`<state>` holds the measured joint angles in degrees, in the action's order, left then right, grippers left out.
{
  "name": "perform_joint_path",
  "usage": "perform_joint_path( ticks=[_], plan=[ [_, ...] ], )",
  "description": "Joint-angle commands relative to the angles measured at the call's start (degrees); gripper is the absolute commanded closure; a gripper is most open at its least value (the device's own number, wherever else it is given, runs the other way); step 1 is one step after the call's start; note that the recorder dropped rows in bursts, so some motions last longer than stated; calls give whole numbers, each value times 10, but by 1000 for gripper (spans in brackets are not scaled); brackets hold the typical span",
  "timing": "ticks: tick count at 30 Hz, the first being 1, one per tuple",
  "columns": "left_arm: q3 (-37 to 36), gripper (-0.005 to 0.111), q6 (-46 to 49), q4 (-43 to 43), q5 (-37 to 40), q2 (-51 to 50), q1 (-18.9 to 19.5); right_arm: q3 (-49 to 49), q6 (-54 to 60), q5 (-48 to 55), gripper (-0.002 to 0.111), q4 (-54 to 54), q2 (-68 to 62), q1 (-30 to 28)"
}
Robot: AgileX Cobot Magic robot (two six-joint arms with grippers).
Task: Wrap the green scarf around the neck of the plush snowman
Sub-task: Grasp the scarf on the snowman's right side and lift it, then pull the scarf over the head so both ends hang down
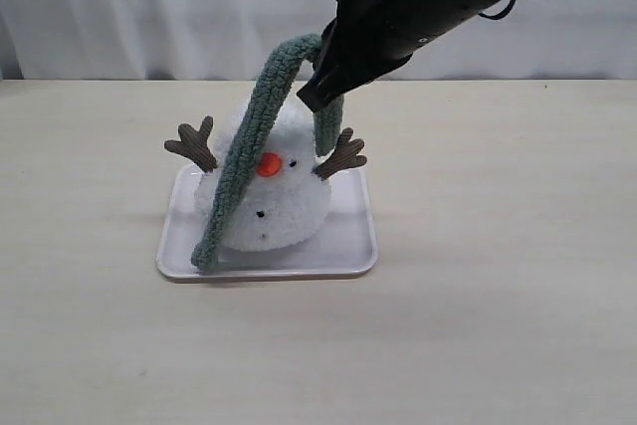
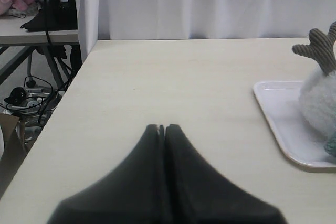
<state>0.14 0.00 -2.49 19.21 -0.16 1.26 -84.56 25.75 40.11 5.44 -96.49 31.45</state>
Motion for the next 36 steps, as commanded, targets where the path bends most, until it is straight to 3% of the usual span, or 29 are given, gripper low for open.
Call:
perform_joint_path(
  ticks=[1,17,27,36],
  plan=[
    [-1,107,0,2,-7,2,0,-24,-46,42,104,10,3,0],
    [-1,107,0,2,-7,2,0,-66,-61,76,104,64,3,0],
    [-1,107,0,2,-7,2,0,-65,-61,163,104,72,-25,21],
    [-1,107,0,2,-7,2,0,-65,-121,33,104,6,-65,21]
  ],
)
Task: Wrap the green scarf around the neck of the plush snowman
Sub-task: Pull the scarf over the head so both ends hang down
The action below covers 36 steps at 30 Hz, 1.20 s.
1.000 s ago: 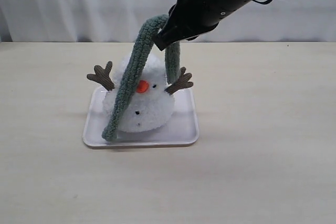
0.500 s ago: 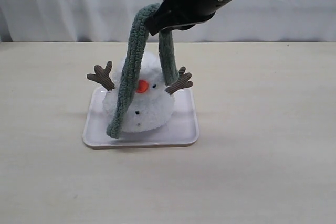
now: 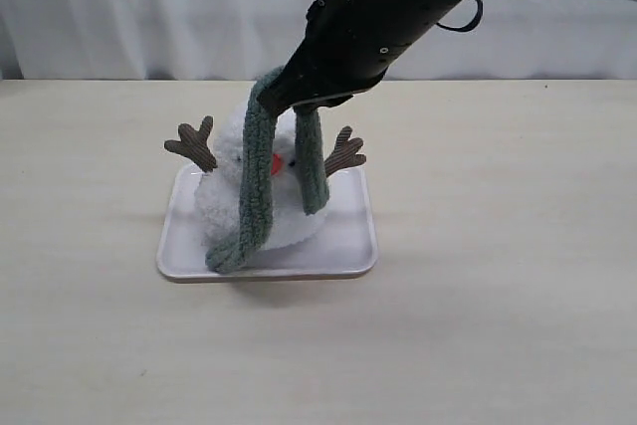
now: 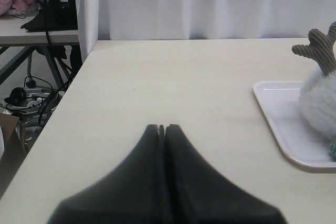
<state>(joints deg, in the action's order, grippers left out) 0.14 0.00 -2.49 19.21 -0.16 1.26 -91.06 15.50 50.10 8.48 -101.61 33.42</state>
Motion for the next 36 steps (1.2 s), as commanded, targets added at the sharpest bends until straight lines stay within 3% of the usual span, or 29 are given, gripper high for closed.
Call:
perform_joint_path(
  ticks=[1,9,17,29,33,36],
  plan=[
    [-1,107,0,2,-7,2,0,0,-18,-81,104,-23,-14,1],
    [-1,107,0,2,-7,2,0,-7,-14,-112,104,-9,-14,0],
    [-1,107,0,2,-7,2,0,-5,-127,-54,101,-147,-26,0],
    [-1,107,0,2,-7,2,0,-6,-123,7,55,-134,-59,0],
    [-1,107,0,2,-7,2,0,-9,-123,0,44,-144,-59,0],
    [-1,107,0,2,-7,2,0,-9,-121,-11,42,-149,-59,0]
  ],
)
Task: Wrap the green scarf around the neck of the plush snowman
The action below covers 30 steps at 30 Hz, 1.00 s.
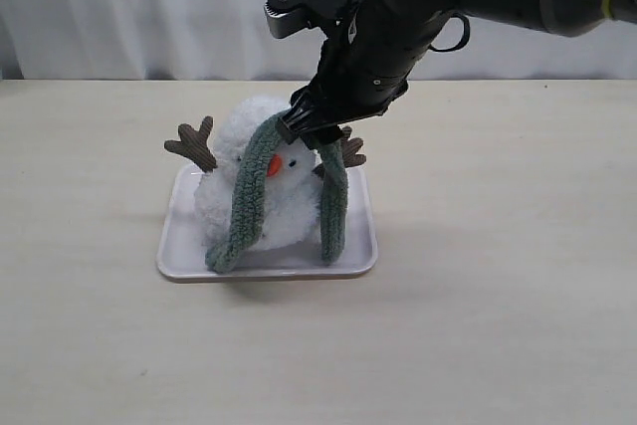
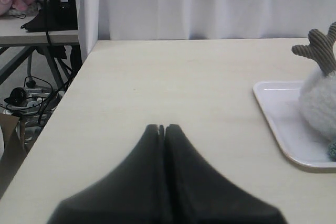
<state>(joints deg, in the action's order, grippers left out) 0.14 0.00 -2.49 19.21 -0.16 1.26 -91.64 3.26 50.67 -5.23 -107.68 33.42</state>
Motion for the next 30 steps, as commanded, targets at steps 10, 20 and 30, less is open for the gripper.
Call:
perform_joint_path(
  ticks=[10,20,30],
  plan=[
    [-1,107,0,2,-7,2,0,-3,38,-18,42,2,16,1],
    [-1,107,0,2,-7,2,0,-3,40,-42,42,10,45,1],
    [-1,107,0,2,-7,2,0,-3,337,24,46,148,93,15]
  ],
)
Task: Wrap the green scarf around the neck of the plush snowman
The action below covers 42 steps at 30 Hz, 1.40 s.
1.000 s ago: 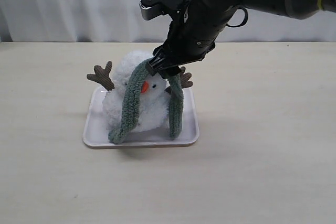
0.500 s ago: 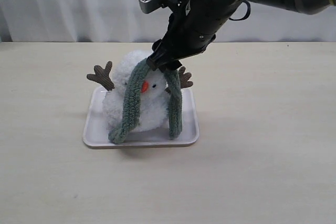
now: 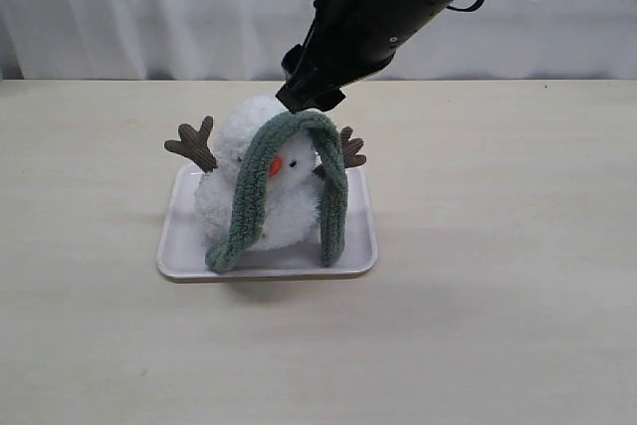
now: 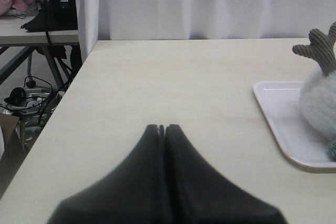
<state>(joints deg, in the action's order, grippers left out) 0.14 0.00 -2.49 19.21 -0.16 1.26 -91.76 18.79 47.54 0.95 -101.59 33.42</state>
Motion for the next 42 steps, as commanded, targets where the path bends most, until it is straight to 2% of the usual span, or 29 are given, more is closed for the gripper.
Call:
perform_joint_path(
  ticks=[1,2,5,8,13,20,22,25,29,37,42],
  plan=[
    [-1,107,0,2,-7,2,0,1,232,81,49,88,33,35],
    [-1,107,0,2,-7,2,0,9,247,78,50,60,33,53],
    [-1,107,0,2,-7,2,0,64,190,-12,50,-160,24,107],
    [-1,107,0,2,-7,2,0,87,116,-62,50,-274,4,121],
    [-1,107,0,2,-7,2,0,87,92,-104,50,-306,-13,121],
    [-1,107,0,2,-7,2,0,87,92,-93,52,-318,-40,121],
    [-1,107,0,2,-7,2,0,87,90,-97,61,-318,-42,121],
    [-1,107,0,2,-7,2,0,87,85,-96,83,-316,-41,121],
    [-1,107,0,2,-7,2,0,87,85,-84,103,-316,-32,121],
    [-1,107,0,2,-7,2,0,87,75,-103,104,-314,5,121],
    [-1,107,0,2,-7,2,0,87,64,-207,104,-361,-6,119]
  ],
)
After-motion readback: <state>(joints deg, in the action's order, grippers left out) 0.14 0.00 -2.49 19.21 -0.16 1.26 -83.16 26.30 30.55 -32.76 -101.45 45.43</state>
